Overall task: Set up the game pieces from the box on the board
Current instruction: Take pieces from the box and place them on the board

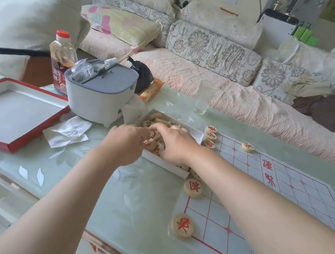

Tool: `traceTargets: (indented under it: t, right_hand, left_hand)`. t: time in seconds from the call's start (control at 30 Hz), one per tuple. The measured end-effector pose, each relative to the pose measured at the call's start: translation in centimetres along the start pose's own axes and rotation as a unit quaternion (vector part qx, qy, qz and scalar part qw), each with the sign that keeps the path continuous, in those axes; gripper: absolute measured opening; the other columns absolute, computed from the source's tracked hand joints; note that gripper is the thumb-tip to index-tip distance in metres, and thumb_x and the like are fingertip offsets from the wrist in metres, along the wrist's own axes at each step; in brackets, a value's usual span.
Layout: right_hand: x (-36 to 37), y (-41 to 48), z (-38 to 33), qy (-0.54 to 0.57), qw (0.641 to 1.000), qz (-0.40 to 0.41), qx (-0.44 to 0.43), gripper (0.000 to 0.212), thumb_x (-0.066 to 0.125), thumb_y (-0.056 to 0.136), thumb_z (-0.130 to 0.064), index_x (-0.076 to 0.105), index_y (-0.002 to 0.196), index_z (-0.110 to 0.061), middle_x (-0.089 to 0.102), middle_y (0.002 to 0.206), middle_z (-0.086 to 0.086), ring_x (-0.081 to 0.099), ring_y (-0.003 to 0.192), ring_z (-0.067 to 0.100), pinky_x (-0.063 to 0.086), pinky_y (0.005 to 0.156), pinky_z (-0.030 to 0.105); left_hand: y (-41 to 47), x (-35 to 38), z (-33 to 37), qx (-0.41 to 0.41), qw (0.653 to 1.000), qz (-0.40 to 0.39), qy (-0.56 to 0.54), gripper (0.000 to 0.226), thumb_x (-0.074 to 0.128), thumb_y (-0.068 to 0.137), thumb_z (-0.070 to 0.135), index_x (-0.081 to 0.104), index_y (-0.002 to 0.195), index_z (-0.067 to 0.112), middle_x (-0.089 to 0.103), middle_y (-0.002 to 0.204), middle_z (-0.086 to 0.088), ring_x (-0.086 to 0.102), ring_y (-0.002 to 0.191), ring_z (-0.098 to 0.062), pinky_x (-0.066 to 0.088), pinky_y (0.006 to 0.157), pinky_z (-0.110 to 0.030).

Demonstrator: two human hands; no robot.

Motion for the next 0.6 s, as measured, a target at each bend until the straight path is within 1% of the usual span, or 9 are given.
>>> traceTargets:
  t: [0.07,0.13,0.2,0.27,0.37,0.43,0.47,0.53,0.6]
  right_hand:
    - [0.0,0.6,0.0,-0.021,1.000,-0.009,-0.003,0.070,0.056,0.085,-0.016,0.030,0.147,-0.034,0.061,0.129,-0.004,0.041,0.130,0.022,0.029,0.112,0.040]
    - [-0.3,0.9,0.0,-0.019,1.000,0.000,-0.011,0.072,0.060,0.085,-0.021,0.029,0.149,-0.033,0.061,0.129,-0.006,0.041,0.131,0.022,0.031,0.111,0.037]
    - [-0.5,1.0,0.0,-0.008,1.000,0.008,-0.022,0.071,0.063,0.084,-0.023,0.033,0.147,-0.033,0.062,0.124,-0.009,0.043,0.128,0.021,0.034,0.108,0.036]
    - [-0.5,1.0,0.0,0.003,0.999,0.014,-0.030,0.066,0.062,0.085,-0.026,0.037,0.145,-0.033,0.061,0.122,-0.007,0.044,0.125,0.021,0.035,0.107,0.036]
    - [-1.4,0.8,0.6,0.026,0.997,0.062,-0.043,0.056,0.062,0.088,-0.033,0.046,0.141,-0.027,0.058,0.131,0.000,0.045,0.127,0.024,0.036,0.108,0.039]
    - [-2.2,0.3,1.6,0.066,0.993,0.097,-0.030,0.052,0.065,0.088,-0.034,0.053,0.137,-0.024,0.055,0.134,0.001,0.049,0.127,0.021,0.039,0.105,0.031]
    - [-2.5,-0.1,2.2,0.087,0.990,0.108,-0.018,0.050,0.067,0.087,-0.034,0.056,0.135,-0.024,0.054,0.132,0.001,0.051,0.124,0.020,0.040,0.101,0.027]
    - [-2.5,-0.9,3.5,0.113,0.987,0.117,0.011,0.048,0.071,0.084,-0.036,0.060,0.129,-0.025,0.054,0.126,0.000,0.053,0.120,0.018,0.041,0.097,0.025]
    - [-2.2,-1.8,4.6,0.126,0.985,0.116,0.034,0.047,0.071,0.085,-0.038,0.061,0.128,-0.023,0.052,0.126,0.000,0.052,0.121,0.017,0.038,0.096,0.023]
  left_hand:
    - [0.3,1.0,-0.3,-0.011,0.999,-0.034,0.037,0.026,0.045,0.096,0.036,0.063,0.115,0.032,0.063,0.116,0.004,0.053,0.111,-0.024,0.039,0.091,-0.037]
    - [0.4,1.5,-0.5,-0.025,0.997,-0.052,0.054,0.032,0.040,0.097,0.041,0.062,0.117,0.029,0.061,0.117,0.000,0.050,0.111,-0.026,0.037,0.090,-0.037]
    - [0.5,1.4,-0.3,-0.037,0.996,-0.047,0.063,0.036,0.037,0.097,0.043,0.061,0.117,0.027,0.060,0.117,-0.002,0.050,0.110,-0.027,0.036,0.090,-0.038]
    - [0.6,1.6,-0.1,-0.046,0.995,-0.042,0.072,0.040,0.034,0.097,0.046,0.060,0.118,0.024,0.059,0.117,-0.003,0.049,0.111,-0.028,0.037,0.092,-0.038]
    - [0.7,2.1,0.2,-0.057,0.994,-0.040,0.079,0.041,0.038,0.095,0.046,0.054,0.123,0.021,0.054,0.126,-0.006,0.046,0.116,-0.031,0.037,0.096,-0.040]
    - [0.8,2.2,0.3,-0.061,0.994,-0.030,0.080,0.039,0.043,0.093,0.045,0.052,0.123,0.023,0.054,0.128,-0.006,0.047,0.118,-0.031,0.037,0.096,-0.040]
    - [0.9,2.2,0.4,-0.064,0.995,-0.022,0.079,0.037,0.043,0.093,0.044,0.053,0.122,0.024,0.056,0.126,-0.005,0.048,0.117,-0.029,0.037,0.095,-0.039]
    - [1.0,2.0,0.6,-0.072,0.994,-0.007,0.076,0.031,0.043,0.094,0.041,0.058,0.116,0.027,0.059,0.120,-0.002,0.050,0.112,-0.027,0.037,0.090,-0.037]
    - [1.1,1.8,0.8,-0.077,0.994,0.012,0.076,0.023,0.042,0.094,0.037,0.062,0.100,0.026,0.062,0.109,0.001,0.053,0.103,-0.025,0.036,0.082,-0.035]
Point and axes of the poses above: each hand's wrist, its own y-axis towards the middle knuckle, its own x-axis out of the palm, z = x × y, the point moved 10 cm from there along y, towards the middle knuckle
